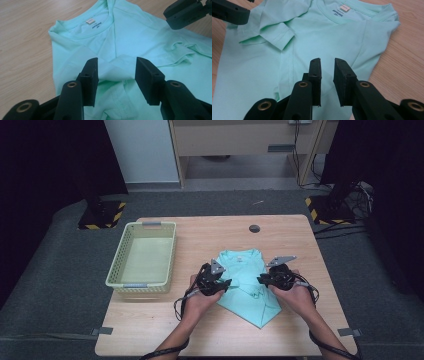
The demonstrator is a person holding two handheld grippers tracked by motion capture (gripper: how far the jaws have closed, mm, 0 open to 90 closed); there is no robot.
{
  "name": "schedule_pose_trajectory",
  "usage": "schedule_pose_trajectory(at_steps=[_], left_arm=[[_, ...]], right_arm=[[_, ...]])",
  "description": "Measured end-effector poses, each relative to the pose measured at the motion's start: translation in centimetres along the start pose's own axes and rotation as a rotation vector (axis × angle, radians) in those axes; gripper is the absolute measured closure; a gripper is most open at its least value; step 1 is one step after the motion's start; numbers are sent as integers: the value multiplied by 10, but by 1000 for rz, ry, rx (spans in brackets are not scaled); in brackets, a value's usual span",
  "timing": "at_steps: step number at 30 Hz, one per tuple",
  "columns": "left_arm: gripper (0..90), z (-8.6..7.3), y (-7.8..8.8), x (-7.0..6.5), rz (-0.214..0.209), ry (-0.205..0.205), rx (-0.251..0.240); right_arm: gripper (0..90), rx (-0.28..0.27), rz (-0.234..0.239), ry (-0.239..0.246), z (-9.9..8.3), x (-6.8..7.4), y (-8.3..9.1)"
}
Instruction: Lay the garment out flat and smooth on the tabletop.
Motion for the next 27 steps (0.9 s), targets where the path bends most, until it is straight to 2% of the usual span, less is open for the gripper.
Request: schedule_pose_trajectory(at_steps=[7, 10, 14, 24, 27], left_arm=[[545, -9, -2, -2, -6, -3, 27], [540, -13, -8, -6, -25, -3, 56], [535, -14, -15, -11, -39, -8, 69], [539, -11, -33, -7, -20, -14, 71], [587, -11, -40, -6, -16, -20, 77]], right_arm=[[736, -5, 6, -6, -3, 3, 2], [709, -7, 7, -11, -6, 3, 3], [693, -9, 6, -11, -7, 2, 4], [647, -17, 15, -11, -7, 6, 11], [643, -19, 19, -6, -8, 6, 12]])
Point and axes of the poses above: each handheld gripper's, and its own axes: y roughly backward along the jaws, z roughly out of its top, x roughly to its left, the point moved 4 cm from there along -y, roughly forward along the jaws, and after that the axes turned 14 degrees about -x, right-handed, at the moved point
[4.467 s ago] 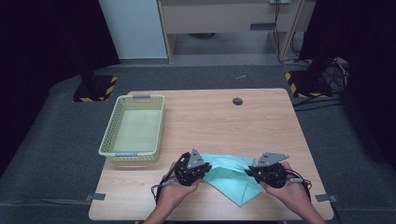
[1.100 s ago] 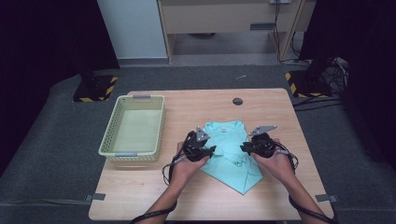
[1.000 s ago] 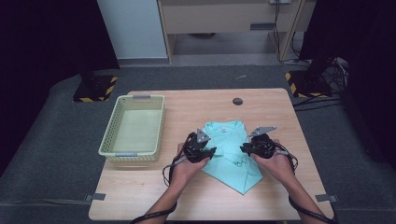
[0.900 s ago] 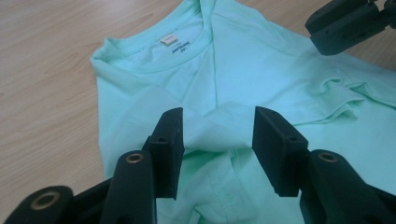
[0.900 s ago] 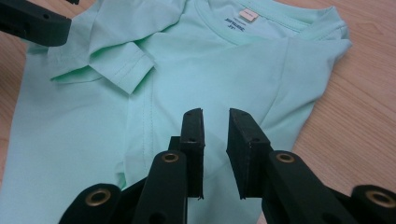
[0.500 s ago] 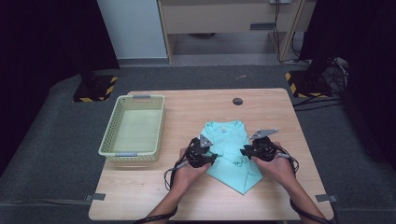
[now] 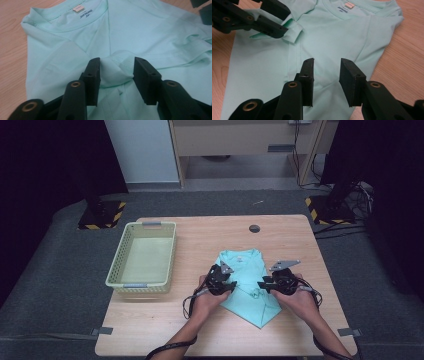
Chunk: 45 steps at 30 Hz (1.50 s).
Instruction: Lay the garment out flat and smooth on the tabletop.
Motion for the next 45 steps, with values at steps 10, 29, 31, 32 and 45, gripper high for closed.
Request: schedule_pose_trajectory(at_steps=[10, 29, 31, 32, 45], left_arm=[[866, 8, 8, 2, -18, -41, 6], [871, -6, 61, 26, -20, -234, 139], [870, -10, 65, 32, -5, -224, 140], [868, -12, 67, 35, -3, -210, 135], [621, -11, 86, 24, 51, -152, -5]], right_arm=[[646, -5, 1, -1, 2, -1, 3], [654, 15, 20, 26, 10, 10, -11], [654, 14, 21, 28, 10, 10, -12], [654, 17, 23, 31, 10, 11, -13], [659, 20, 35, 42, 12, 17, -20]])
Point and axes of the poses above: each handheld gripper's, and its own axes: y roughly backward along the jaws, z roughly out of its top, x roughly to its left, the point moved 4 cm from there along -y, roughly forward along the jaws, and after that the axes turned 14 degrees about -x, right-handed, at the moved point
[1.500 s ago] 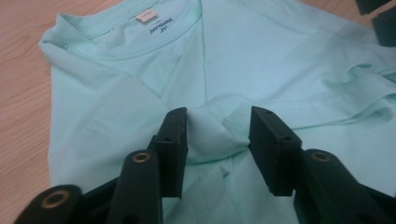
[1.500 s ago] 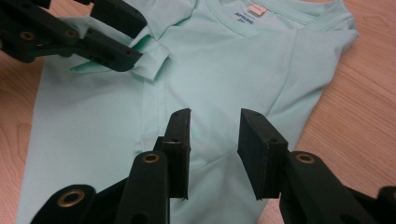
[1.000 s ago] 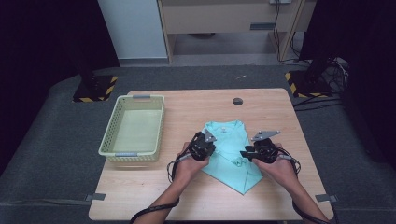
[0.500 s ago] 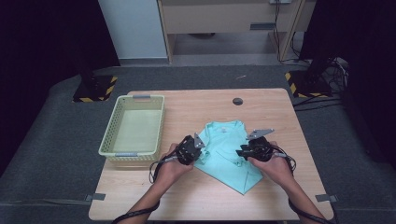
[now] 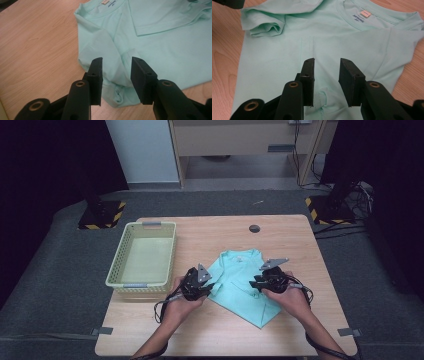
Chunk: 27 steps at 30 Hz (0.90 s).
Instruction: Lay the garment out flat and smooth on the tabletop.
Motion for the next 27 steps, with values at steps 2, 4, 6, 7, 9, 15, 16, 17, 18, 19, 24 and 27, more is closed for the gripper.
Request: schedule_pose_trajectory(at_steps=[2, 4, 6, 7, 9, 15, 16, 17, 18, 19, 24, 27], left_arm=[[628, -3, 4, -4, -5, 11, 9], [628, -6, 7, -6, -3, 25, 14], [628, -9, 9, -10, -9, 38, 26], [628, -11, 10, -11, -13, 44, 34], [638, -14, 10, -15, -25, 59, 45], [644, -22, 2, -24, -63, 87, 76], [641, -23, -1, -24, -64, 93, 76], [634, -23, -3, -24, -64, 97, 80], [626, -23, -4, -24, -66, 108, 77], [621, -22, -6, -23, -66, 117, 76], [605, -23, -12, -20, -40, 130, 79], [622, -23, -13, -17, -18, 134, 67]], right_arm=[[663, 2, 2, 1, 0, 1, -1], [664, 4, 5, 0, 0, 2, -2], [664, 5, 5, 0, -1, 2, -3], [664, 6, 5, 1, -1, 2, -3], [663, 4, 6, -1, 0, 2, -4], [659, 0, 8, -2, 1, 4, -5], [658, -1, 10, -2, 1, 4, -5], [657, -2, 10, -3, 1, 4, -5], [656, -3, 11, -3, 0, 4, -5], [655, -3, 12, -2, 0, 4, -5], [650, -5, 9, -10, -2, 2, -4], [647, -5, 8, -12, -2, 2, -4]])
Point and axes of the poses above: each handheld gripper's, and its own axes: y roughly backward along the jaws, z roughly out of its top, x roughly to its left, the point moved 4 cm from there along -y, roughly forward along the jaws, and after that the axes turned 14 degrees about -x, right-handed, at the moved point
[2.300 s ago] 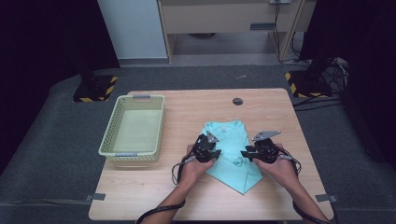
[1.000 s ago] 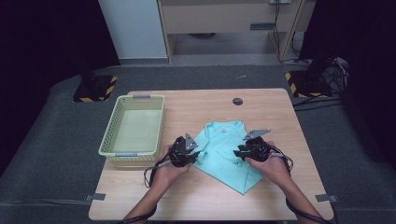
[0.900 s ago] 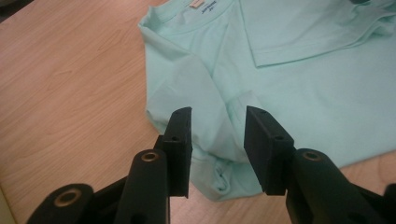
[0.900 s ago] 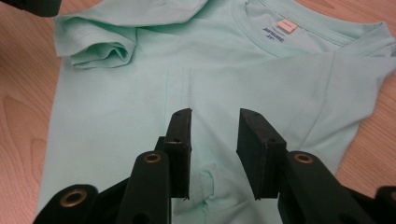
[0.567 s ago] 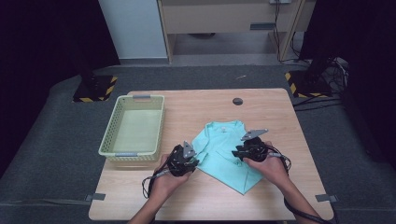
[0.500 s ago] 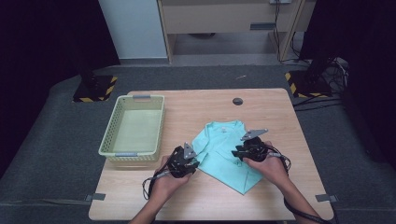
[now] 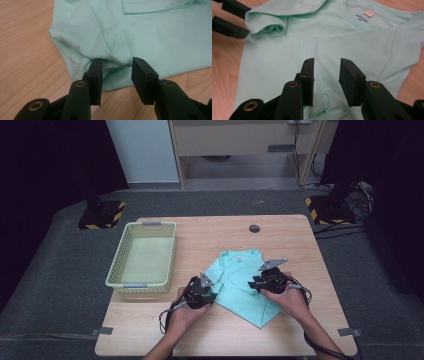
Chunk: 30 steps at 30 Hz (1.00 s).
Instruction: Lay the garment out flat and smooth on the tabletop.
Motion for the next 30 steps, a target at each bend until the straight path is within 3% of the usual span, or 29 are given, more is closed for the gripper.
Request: schedule_pose_trajectory(at_steps=[9, 21, 25, 28, 30], left_arm=[[882, 3, 1, 2, -18, 8, -43], [889, 10, 21, 11, 16, 11, -107], [889, 6, 25, 16, 25, 21, -98], [889, 5, 28, 22, 54, 8, -93], [889, 5, 30, 27, 64, 31, -102]], right_arm=[[647, 1, 9, 3, 1, 3, -3], [677, 3, 3, 22, 8, 7, -9], [713, 15, 2, 33, 13, 13, -21], [712, 26, 4, 37, 15, 17, -29], [706, 36, 4, 49, 16, 21, -37]])
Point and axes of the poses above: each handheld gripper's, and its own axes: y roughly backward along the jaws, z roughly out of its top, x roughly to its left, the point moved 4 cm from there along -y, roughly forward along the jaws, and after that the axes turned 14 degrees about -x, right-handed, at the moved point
